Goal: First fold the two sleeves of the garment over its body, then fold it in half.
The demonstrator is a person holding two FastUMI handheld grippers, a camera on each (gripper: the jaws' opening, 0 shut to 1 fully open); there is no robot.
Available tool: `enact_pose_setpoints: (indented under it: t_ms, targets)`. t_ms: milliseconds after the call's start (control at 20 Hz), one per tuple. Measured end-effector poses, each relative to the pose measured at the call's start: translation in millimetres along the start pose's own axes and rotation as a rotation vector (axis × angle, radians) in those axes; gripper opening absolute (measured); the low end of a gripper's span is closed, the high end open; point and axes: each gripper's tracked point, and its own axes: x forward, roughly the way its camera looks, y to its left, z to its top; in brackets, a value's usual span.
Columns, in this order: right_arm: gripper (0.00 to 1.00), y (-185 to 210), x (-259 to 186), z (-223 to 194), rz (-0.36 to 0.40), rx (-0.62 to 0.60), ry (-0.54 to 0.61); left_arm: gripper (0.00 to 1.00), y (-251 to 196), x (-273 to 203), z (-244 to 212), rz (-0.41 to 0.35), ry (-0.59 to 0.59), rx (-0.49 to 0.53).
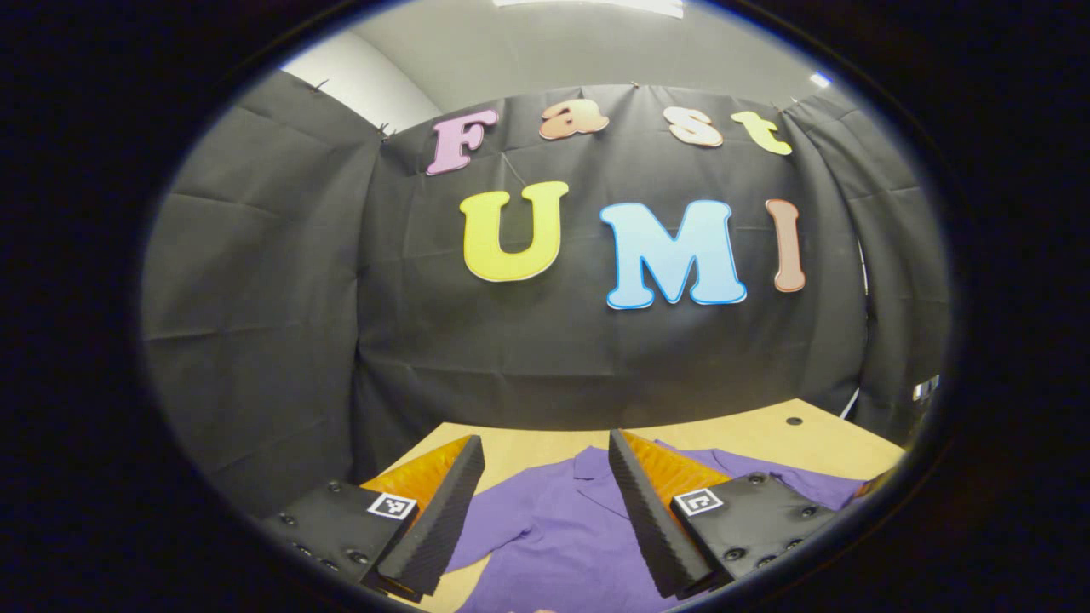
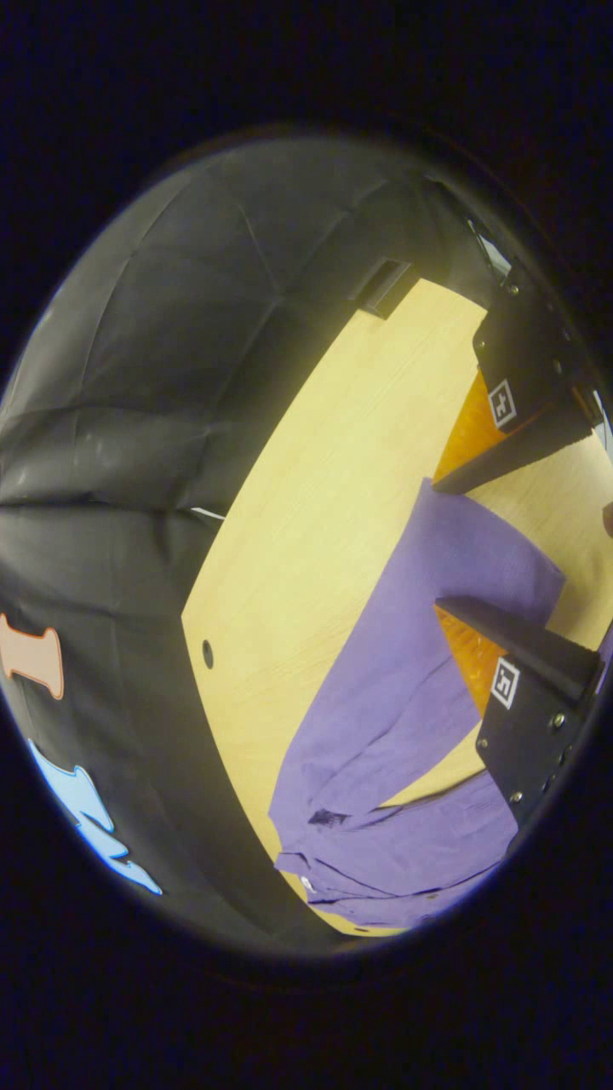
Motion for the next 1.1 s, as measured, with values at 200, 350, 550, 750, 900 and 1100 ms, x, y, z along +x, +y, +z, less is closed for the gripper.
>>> enact_pose_setpoints:
  t_ms: [200, 350, 550, 750, 900, 1100]
  targets:
    - [0.83, 2.5, 3.9, -7.8, 0.003, 0.049, 0.025, 0.94, 0.9, 2.1, -2.0, -0.003, -0.001, -0.001]
    - [0.88, 4.2, 5.8, -13.2, 0.024, 0.083, 0.025, 0.94, 1.2, 4.8, -6.5, -0.009, 0.005, -0.007]
    - [0.65, 18.9, 4.5, -10.9, 0.063, 0.051, 0.022, 0.94, -1.6, 7.9, -8.1, -0.027, 0.005, -0.012]
    - [0.29, 25.8, 6.5, -9.7, 0.066, 0.051, 0.04, 0.94, 1.2, 5.9, -5.1, -0.035, -0.009, 0.001]
    - [0.06, 27.7, 7.9, -4.0, 0.095, 0.136, 0.051, 0.94, 6.5, 3.2, -8.8, -0.032, -0.004, -0.006]
    - [0.05, 34.6, -4.0, 24.4, 0.201, 0.177, 0.004, 0.94, 14.3, 1.1, -10.4, -0.019, 0.003, -0.016]
